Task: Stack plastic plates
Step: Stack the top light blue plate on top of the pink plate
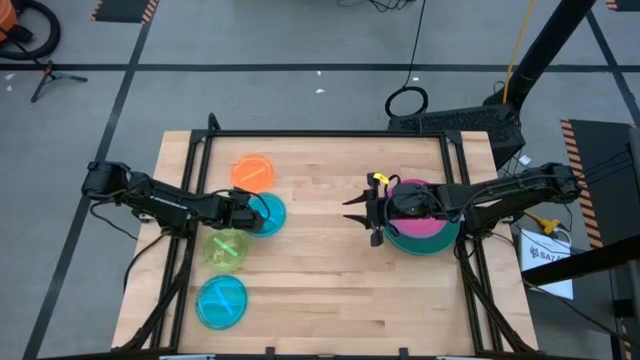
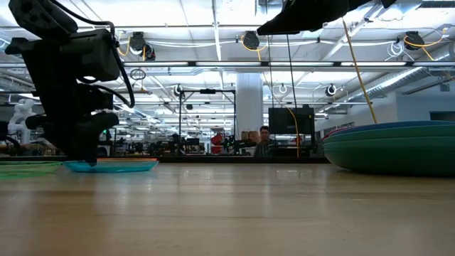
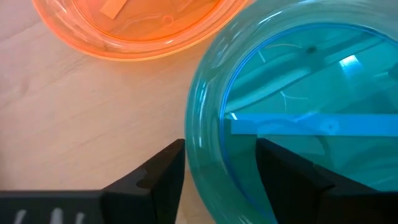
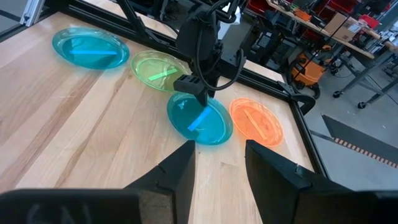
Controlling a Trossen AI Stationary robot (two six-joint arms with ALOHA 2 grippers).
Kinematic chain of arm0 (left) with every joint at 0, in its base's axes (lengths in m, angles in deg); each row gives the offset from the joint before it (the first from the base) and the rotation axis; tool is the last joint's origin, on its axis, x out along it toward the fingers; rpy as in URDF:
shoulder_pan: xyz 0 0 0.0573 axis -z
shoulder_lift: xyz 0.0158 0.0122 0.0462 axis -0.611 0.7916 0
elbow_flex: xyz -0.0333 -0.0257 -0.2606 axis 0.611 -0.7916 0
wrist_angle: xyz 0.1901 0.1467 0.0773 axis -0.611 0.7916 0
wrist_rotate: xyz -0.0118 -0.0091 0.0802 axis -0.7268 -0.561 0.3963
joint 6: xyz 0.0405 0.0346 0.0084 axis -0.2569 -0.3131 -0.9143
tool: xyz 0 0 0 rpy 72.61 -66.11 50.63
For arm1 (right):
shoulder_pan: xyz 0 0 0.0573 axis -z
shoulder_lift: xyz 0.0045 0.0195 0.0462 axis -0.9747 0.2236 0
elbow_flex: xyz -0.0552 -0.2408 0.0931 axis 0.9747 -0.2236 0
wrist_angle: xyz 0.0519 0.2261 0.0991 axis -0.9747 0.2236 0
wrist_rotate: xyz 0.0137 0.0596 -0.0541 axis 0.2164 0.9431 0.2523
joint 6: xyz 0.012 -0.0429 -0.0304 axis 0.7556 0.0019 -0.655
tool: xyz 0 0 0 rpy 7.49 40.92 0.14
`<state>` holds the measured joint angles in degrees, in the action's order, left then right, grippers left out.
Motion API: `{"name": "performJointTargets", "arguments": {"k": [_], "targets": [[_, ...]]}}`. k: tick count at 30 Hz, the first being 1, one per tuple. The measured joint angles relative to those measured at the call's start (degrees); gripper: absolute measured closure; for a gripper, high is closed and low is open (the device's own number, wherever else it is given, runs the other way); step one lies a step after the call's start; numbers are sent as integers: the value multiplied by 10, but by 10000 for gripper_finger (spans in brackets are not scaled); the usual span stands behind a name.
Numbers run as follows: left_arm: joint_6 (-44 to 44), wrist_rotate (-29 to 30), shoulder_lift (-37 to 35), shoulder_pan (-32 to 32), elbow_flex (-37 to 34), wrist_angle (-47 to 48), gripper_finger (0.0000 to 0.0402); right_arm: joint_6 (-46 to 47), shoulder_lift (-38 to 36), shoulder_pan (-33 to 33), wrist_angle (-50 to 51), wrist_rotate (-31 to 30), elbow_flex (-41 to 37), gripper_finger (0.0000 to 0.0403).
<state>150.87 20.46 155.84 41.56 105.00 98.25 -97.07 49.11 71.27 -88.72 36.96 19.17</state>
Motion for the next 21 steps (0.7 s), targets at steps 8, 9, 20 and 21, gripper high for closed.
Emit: {"name": "performJointTargets", "arguments": {"k": [8,9,20,21], "targets": [[6,0,0,0,0,0,256,0,0,0,0,0,0,271],[6,0,0,0,0,0,260,0,0,0,0,0,0,271],[10,0,0,0,0,0,310,0,0,0,0,0,0,271],[11,0,0,0,0,0,312,0,0,0,0,0,0,271]]}}
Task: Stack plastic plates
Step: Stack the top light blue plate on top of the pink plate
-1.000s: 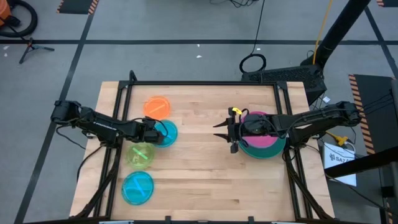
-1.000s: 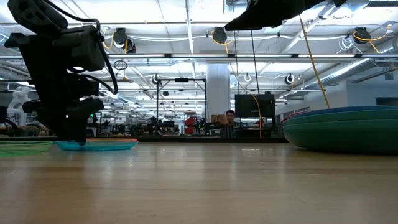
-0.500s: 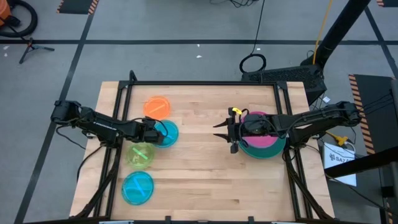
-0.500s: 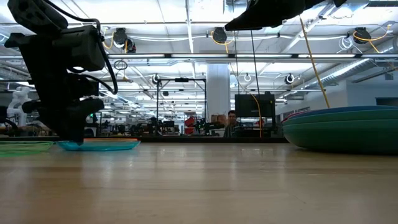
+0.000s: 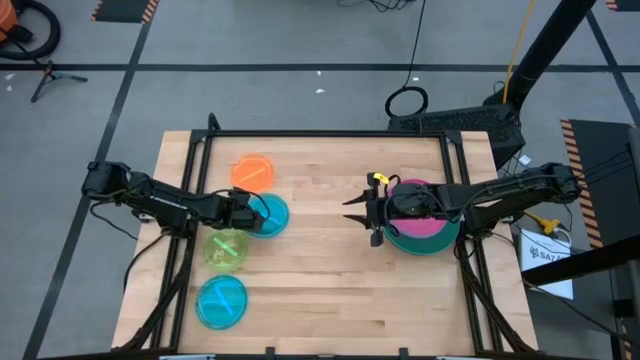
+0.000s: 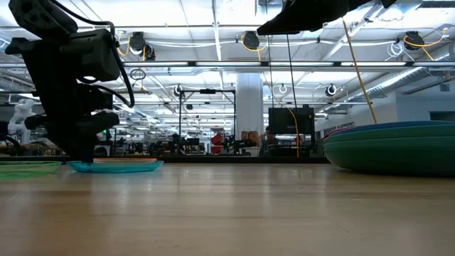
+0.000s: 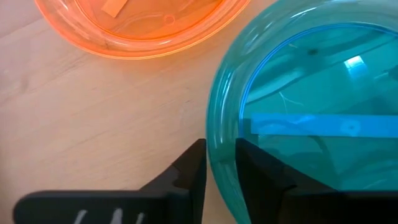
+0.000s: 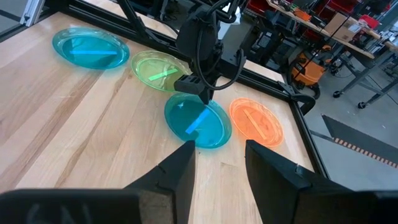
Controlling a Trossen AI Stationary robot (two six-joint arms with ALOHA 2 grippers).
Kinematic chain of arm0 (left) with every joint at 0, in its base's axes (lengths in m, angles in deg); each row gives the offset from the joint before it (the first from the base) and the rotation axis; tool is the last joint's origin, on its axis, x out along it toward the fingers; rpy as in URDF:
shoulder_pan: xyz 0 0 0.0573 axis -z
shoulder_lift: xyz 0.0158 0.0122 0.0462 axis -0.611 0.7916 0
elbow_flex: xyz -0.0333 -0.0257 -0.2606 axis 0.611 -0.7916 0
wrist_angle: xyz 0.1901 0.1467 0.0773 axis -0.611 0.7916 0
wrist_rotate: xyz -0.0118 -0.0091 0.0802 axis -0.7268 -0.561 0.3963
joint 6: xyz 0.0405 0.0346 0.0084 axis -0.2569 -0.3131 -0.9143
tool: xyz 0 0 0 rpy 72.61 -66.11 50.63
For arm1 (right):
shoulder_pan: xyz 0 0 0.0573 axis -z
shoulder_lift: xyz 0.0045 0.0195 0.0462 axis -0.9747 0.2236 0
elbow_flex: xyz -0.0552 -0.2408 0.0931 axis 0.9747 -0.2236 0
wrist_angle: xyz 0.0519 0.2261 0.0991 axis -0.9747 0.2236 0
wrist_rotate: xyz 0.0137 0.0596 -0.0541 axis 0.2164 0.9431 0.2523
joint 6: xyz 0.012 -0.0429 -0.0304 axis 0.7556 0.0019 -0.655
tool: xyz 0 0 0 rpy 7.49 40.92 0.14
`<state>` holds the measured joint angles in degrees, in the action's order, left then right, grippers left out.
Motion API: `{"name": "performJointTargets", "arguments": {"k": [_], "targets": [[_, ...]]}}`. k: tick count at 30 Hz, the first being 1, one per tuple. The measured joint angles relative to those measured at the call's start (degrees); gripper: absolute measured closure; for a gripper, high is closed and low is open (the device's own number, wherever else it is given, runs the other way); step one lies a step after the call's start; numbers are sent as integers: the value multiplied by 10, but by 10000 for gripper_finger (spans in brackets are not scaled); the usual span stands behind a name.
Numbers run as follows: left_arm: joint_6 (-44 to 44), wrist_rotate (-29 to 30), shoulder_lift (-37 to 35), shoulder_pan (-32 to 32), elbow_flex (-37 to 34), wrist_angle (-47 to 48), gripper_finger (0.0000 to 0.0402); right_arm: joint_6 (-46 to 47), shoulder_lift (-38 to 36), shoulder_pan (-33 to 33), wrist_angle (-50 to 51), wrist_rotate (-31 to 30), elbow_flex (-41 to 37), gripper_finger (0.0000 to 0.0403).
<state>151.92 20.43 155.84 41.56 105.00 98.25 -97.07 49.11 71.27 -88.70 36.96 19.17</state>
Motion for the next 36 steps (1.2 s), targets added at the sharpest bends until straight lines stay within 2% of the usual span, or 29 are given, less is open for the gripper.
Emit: {"name": "performJointTargets", "arguments": {"k": [24,36], "targets": [[3,16,-1,2,1,2,396,0,0,0,7,0,0,271],[-9,67,-1,34,95,108,399,14,0,1,10,0,0,271]]}}
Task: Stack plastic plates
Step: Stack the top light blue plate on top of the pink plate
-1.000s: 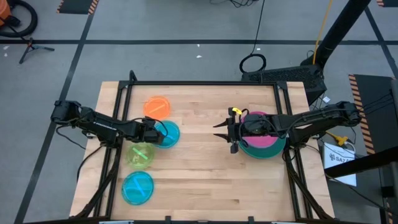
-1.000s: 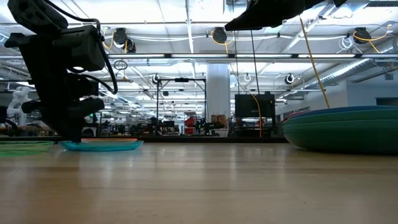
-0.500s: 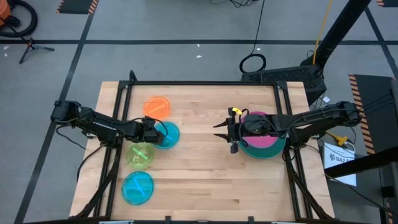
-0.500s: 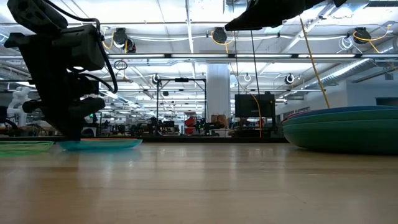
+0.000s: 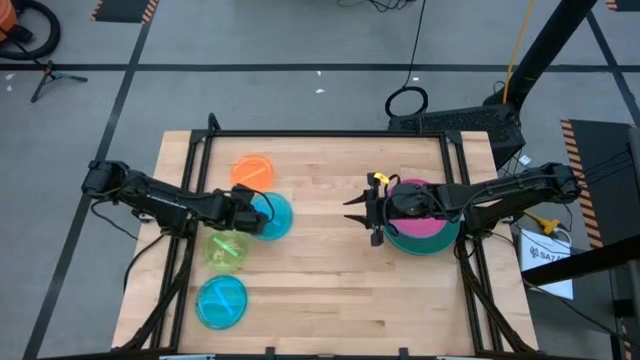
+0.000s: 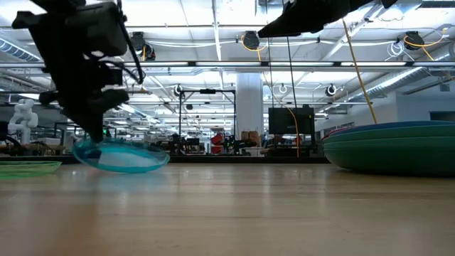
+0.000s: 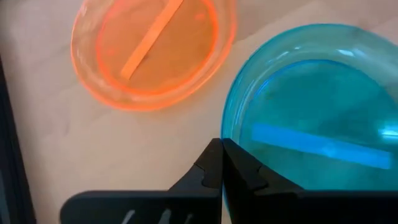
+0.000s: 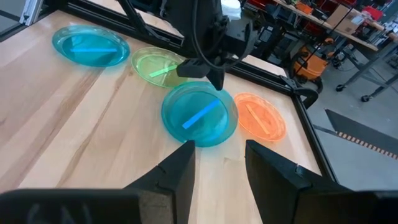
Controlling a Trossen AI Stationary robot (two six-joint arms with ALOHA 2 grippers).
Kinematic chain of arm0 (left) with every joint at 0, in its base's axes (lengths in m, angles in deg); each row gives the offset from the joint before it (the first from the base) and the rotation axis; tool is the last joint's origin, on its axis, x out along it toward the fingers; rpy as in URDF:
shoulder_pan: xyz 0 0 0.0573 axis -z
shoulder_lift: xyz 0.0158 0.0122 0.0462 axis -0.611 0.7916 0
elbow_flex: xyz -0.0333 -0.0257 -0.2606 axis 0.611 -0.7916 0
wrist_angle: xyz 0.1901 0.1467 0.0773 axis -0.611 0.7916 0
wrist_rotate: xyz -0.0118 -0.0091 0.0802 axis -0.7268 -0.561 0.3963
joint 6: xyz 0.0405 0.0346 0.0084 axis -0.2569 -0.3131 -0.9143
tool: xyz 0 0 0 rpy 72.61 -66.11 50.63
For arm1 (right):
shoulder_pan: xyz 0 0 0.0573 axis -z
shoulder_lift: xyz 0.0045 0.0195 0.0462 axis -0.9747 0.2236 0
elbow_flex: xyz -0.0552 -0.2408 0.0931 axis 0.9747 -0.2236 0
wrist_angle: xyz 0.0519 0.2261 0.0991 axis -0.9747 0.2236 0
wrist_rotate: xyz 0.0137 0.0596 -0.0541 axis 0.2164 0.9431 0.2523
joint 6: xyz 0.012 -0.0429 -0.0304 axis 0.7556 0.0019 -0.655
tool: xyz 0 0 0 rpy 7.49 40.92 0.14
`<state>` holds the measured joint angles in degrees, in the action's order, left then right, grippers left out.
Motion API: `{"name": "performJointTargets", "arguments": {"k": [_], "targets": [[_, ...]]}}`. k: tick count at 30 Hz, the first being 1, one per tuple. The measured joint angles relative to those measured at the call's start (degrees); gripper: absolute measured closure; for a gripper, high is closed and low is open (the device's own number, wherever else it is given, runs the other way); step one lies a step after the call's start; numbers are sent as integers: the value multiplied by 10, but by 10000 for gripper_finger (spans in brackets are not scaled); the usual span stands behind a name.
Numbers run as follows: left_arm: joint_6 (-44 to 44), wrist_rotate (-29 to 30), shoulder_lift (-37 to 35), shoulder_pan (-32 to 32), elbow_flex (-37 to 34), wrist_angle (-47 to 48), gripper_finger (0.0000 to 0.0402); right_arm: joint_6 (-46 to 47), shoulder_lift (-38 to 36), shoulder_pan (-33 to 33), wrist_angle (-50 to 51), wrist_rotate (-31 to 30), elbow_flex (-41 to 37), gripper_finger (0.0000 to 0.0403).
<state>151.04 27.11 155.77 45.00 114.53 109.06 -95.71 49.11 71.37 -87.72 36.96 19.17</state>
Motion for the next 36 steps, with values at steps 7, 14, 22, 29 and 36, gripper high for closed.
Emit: {"name": "performJointTargets", "arguments": {"k": [7,14,22,29,36], "targets": [[-29,31,0,16,38,4,400,49,0,5,-23,0,0,271],[-57,66,0,36,63,3,400,141,12,30,-65,1,0,271],[-85,88,0,44,70,1,400,164,98,61,-160,39,0,299],[-96,99,0,44,70,0,400,188,186,73,-204,49,39,316],[-99,102,0,44,70,-1,400,178,264,76,-132,48,123,305]]}}
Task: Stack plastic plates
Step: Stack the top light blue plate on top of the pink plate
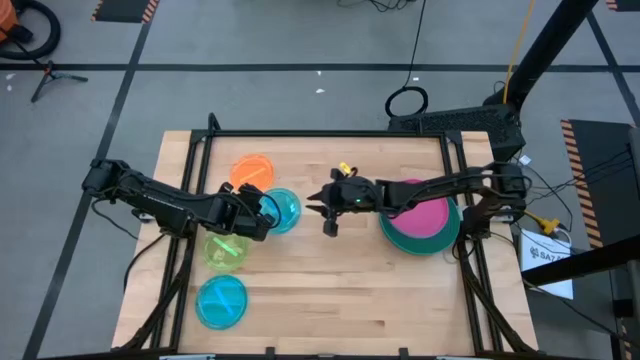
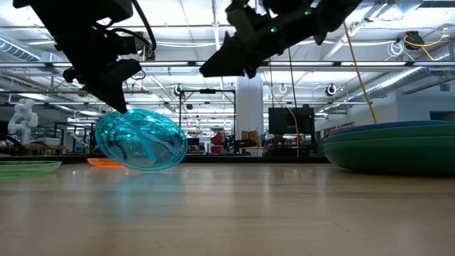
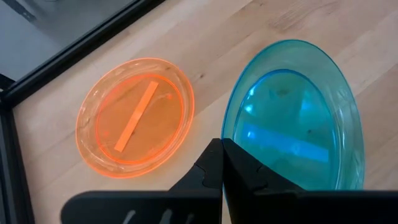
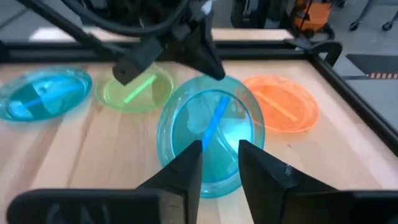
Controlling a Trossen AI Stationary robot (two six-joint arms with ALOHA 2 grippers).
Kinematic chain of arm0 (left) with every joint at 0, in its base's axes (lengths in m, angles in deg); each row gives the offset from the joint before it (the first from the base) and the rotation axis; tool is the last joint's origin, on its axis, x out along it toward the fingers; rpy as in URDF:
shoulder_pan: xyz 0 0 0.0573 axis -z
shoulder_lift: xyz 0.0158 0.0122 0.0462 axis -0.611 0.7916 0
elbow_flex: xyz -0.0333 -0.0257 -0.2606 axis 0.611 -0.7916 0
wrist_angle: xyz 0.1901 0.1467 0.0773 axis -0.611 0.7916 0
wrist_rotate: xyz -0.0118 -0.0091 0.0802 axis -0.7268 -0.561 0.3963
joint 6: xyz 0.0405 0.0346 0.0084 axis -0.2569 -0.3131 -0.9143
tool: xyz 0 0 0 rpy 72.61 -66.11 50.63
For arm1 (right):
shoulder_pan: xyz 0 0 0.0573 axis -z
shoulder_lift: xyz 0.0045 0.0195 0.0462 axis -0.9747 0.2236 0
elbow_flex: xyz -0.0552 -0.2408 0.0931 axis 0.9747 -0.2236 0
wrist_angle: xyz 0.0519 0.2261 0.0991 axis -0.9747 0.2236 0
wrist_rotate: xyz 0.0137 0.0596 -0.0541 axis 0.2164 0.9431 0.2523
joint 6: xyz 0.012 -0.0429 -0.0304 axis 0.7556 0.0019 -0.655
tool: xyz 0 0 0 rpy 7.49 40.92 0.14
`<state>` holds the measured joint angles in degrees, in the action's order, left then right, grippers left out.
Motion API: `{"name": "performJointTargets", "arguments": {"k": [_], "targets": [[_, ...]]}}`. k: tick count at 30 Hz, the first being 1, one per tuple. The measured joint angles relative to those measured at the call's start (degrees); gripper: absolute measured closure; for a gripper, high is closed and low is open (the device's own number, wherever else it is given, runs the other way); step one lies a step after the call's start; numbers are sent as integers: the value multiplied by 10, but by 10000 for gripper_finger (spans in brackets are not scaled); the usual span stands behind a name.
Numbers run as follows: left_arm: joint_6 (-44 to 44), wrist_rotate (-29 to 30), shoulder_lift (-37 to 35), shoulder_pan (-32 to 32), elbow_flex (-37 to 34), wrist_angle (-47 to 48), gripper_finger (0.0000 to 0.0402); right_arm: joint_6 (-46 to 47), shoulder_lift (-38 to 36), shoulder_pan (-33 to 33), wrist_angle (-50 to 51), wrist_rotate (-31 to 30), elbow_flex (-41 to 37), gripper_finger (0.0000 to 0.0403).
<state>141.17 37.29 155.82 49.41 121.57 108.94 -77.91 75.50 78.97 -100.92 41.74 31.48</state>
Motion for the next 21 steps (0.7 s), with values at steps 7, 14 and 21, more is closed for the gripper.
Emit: {"name": "performJointTargets", "arguments": {"k": [7,14,21], "targets": [[2,0,0,0,0,-2,400,-22,42,6,13,-1,28,263],[-23,1,0,16,0,-52,400,41,63,34,15,-1,29,219],[-38,2,0,28,0,-75,400,74,85,57,13,101,29,191]]}}
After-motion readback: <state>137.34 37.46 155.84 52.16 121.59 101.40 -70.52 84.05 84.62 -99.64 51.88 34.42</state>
